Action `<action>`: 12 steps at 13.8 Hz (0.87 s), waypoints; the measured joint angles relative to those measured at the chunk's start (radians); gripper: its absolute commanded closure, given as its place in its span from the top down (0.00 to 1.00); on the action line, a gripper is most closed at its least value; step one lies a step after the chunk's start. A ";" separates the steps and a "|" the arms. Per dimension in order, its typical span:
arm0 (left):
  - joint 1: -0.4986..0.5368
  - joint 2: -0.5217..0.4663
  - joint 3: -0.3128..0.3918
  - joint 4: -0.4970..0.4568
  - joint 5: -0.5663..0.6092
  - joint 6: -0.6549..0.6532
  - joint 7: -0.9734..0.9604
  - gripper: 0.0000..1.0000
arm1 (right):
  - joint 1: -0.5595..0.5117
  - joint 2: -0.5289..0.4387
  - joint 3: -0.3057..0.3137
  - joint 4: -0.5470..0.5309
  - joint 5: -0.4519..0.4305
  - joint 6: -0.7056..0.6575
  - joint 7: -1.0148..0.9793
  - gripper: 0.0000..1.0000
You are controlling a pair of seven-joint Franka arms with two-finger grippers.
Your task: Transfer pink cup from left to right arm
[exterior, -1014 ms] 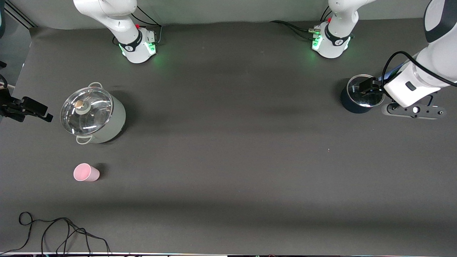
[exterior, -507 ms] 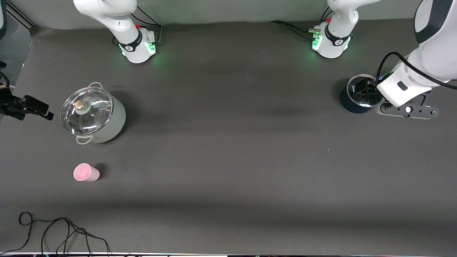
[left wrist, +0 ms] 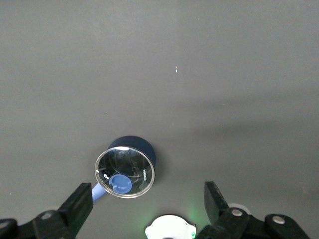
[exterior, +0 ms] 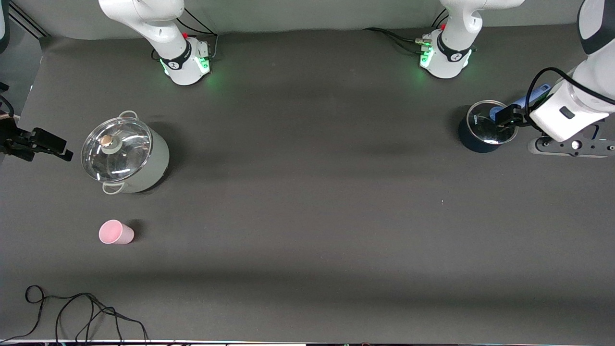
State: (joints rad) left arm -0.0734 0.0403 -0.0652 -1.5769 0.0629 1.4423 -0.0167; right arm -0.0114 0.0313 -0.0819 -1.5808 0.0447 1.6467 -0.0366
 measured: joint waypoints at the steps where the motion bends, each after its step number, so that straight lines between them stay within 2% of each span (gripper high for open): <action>1: -0.004 0.000 0.003 -0.001 0.000 0.014 0.015 1.00 | 0.000 0.000 0.000 0.000 0.000 0.000 -0.001 1.00; 12: -0.006 0.000 0.012 -0.024 -0.001 0.057 0.048 1.00 | 0.001 0.000 0.002 0.000 -0.009 -0.007 -0.072 1.00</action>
State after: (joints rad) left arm -0.0799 0.0405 -0.0533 -1.6008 0.0616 1.4992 0.0317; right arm -0.0106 0.0312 -0.0803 -1.5806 0.0361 1.6394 -0.1082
